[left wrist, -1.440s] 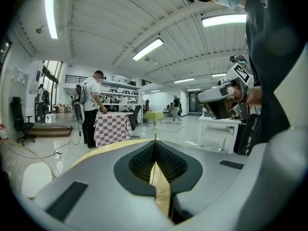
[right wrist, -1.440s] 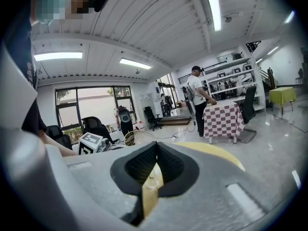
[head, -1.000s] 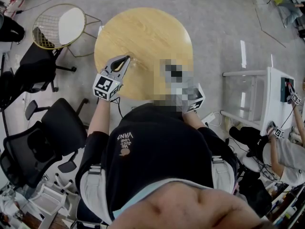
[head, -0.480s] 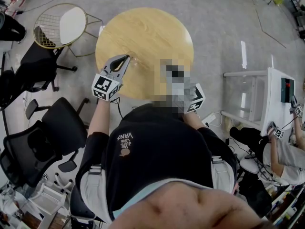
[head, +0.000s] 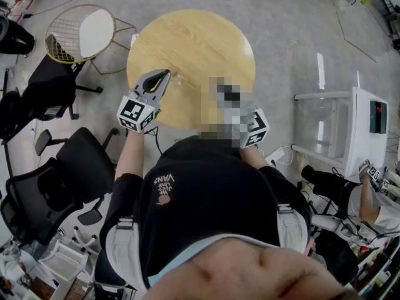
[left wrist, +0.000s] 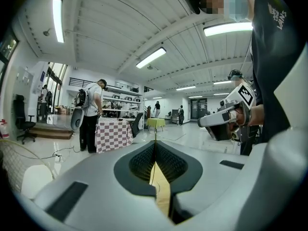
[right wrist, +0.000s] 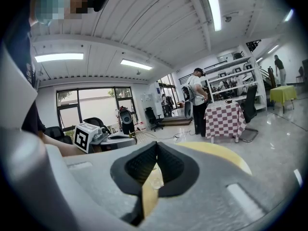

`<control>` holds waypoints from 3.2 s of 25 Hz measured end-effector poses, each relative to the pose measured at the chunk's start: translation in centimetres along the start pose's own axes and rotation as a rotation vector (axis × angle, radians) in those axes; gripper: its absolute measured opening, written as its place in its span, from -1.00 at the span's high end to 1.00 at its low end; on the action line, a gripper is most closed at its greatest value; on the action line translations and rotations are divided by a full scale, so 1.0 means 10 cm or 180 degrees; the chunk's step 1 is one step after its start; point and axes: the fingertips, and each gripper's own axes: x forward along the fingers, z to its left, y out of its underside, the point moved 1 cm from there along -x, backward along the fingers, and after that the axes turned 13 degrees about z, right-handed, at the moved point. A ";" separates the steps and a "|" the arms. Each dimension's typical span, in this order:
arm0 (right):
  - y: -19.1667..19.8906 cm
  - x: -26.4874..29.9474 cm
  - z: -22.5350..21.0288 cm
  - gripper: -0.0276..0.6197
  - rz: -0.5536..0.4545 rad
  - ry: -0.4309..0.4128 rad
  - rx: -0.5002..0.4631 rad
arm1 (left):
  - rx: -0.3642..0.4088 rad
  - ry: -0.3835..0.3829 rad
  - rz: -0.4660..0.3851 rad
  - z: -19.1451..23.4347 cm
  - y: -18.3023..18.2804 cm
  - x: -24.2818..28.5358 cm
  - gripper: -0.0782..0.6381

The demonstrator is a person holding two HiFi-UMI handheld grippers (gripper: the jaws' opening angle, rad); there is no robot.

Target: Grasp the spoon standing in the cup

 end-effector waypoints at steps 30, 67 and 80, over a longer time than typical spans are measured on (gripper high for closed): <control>0.00 -0.18 0.28 0.92 -0.0108 0.0039 -0.0060 | -0.0096 -0.0159 -0.0331 -0.12 -0.27 -0.64 0.75; 0.04 0.03 0.71 0.92 -0.0100 -0.0107 -0.0113 | -0.0312 -0.0403 -0.0317 -0.13 0.09 -1.28 0.75; 0.04 0.13 0.79 0.92 -0.0013 -0.0220 -0.0214 | -0.0382 -0.0460 -0.0332 -0.16 0.14 -1.35 0.75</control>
